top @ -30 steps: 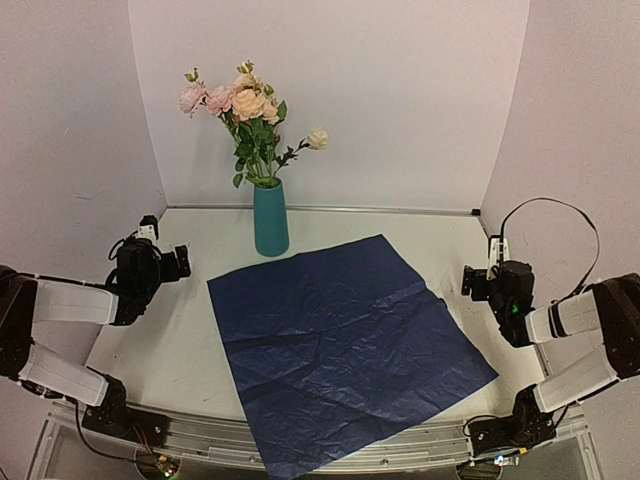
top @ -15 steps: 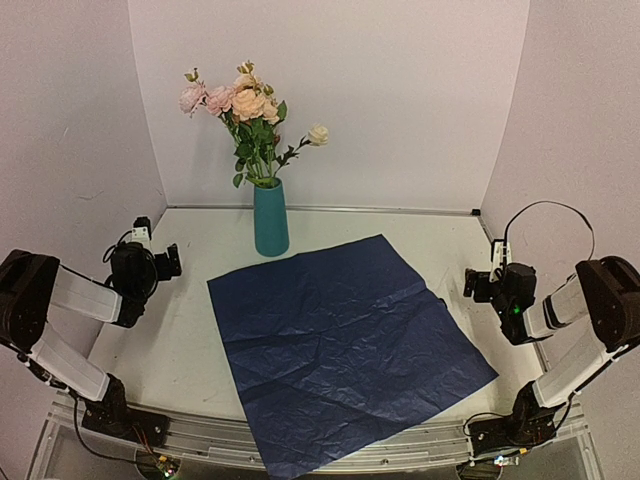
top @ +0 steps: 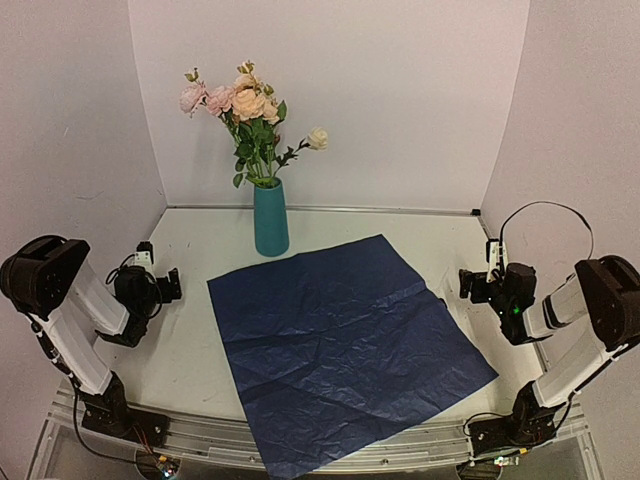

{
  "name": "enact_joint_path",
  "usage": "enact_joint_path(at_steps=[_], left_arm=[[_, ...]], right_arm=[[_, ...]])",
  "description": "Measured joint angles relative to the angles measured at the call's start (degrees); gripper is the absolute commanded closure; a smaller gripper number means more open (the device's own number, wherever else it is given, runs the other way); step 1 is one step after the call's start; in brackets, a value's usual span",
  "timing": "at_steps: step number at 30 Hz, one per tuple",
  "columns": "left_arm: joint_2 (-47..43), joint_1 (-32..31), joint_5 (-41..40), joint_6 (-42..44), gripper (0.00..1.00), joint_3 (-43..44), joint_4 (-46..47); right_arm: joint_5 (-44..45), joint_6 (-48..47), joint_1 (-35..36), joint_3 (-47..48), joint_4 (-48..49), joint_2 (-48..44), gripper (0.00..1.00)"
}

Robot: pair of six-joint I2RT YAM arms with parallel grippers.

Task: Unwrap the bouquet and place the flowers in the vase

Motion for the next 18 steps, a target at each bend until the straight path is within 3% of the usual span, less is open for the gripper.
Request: enact_joint_path(at_steps=[18], left_arm=[[-0.02,0.72,0.86,-0.22,0.0,0.96,1.13]], right_arm=[[-0.18,-0.02,0.0,0.0,0.0,0.02,0.02]])
